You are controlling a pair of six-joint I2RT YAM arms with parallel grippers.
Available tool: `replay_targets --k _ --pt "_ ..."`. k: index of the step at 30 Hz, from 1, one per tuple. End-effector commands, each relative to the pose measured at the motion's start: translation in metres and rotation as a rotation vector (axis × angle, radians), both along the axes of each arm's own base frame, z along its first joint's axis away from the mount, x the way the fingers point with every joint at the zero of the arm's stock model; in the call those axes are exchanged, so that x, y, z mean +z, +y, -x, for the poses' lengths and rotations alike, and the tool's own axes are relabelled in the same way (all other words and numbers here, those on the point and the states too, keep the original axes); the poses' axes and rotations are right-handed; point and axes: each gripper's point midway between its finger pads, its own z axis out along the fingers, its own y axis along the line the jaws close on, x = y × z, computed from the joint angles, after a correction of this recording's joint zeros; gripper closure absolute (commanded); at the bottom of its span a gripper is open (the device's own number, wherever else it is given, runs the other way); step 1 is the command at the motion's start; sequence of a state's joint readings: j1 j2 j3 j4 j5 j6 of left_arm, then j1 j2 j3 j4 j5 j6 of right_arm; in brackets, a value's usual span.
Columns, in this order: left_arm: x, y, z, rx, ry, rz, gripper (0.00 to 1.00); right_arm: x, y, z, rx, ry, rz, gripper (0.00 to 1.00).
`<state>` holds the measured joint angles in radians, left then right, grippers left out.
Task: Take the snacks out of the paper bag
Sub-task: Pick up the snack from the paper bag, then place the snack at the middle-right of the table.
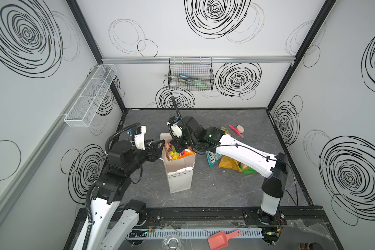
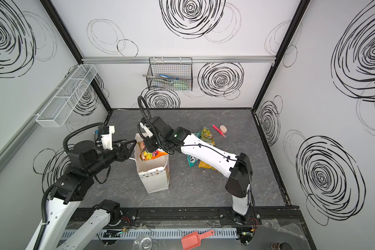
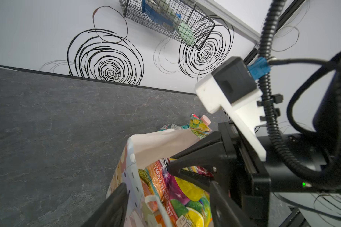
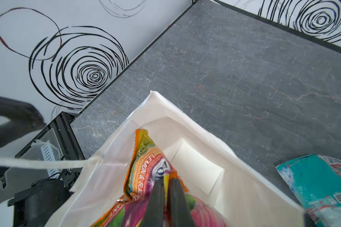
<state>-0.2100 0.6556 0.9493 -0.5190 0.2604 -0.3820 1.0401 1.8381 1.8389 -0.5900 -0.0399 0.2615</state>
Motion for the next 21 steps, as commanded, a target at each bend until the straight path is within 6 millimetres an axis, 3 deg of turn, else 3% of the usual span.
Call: replay_targets --k 1,8,21 --pt "0.045 0.004 0.007 0.021 -0.122 0.049 0.23 0.051 -0.004 -0.005 -0.024 -0.078 -0.124 1.0" --pt "0.073 0.002 0.018 0.005 -0.185 0.078 0.1 0.094 -0.008 -0.006 -0.032 -0.137 -0.2 1.0" --pt "0.114 -0.009 0.035 -0.051 -0.283 0.153 0.05 0.217 -0.032 0.001 -0.051 -0.27 -0.412 1.0"
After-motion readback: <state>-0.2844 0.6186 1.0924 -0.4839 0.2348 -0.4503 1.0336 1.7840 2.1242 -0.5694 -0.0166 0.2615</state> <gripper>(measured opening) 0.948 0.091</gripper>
